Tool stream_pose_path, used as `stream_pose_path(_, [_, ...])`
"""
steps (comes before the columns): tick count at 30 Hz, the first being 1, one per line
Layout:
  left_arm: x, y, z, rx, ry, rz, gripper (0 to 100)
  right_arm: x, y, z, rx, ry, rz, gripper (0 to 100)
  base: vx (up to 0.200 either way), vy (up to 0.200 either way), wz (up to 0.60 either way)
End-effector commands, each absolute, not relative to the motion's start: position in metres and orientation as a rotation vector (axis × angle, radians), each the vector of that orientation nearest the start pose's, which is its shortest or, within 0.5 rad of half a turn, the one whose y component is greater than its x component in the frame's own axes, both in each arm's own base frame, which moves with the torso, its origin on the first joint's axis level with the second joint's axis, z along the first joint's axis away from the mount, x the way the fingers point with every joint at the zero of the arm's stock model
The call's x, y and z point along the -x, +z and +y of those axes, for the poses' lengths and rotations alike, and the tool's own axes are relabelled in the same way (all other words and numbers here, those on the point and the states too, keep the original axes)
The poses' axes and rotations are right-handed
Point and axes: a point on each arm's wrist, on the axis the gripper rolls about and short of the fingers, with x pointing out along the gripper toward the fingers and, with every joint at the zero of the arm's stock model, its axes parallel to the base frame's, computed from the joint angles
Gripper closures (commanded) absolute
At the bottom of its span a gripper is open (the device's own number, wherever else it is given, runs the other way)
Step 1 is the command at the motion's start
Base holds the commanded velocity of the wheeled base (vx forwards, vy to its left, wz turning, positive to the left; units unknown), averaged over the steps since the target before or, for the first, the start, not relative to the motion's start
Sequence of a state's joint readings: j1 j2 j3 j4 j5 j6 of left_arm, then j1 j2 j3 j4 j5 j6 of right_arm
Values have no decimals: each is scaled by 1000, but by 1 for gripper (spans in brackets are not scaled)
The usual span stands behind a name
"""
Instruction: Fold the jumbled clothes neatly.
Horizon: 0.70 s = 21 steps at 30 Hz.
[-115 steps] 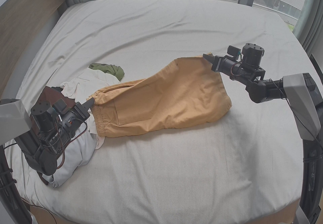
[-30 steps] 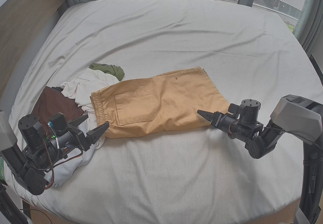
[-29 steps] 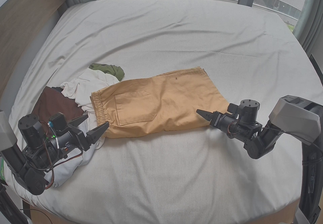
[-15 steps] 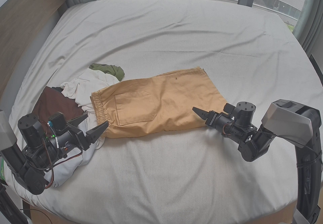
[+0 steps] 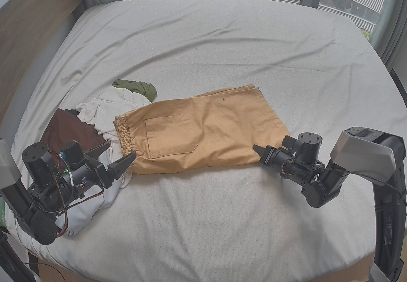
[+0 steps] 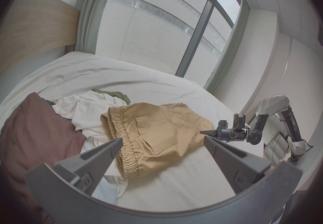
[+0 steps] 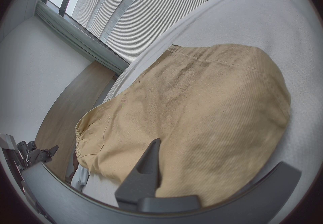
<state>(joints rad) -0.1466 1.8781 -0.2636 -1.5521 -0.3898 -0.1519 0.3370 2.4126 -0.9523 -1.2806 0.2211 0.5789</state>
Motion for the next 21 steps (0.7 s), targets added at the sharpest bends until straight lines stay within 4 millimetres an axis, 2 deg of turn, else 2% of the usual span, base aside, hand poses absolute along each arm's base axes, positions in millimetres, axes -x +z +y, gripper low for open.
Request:
stream_pose_path(1, [-255,103,-46,158,-531,100,0,-381,37,144,-544,509,308,100,0,0,0])
stream_pose_path(4, [-255,103,-46,158,-531,98,0,-372,45,145,-526,518,314,100,0,0,0])
stream_pose_path(12, [-255,103,-46,161,-533,101,0,-352,34,137,-431,465,354,100,0,0,0])
stream_pose_path(21, [-255,102,-46,173,-532,106,0,-326,39,127,-368,458,393,100,0,0,0])
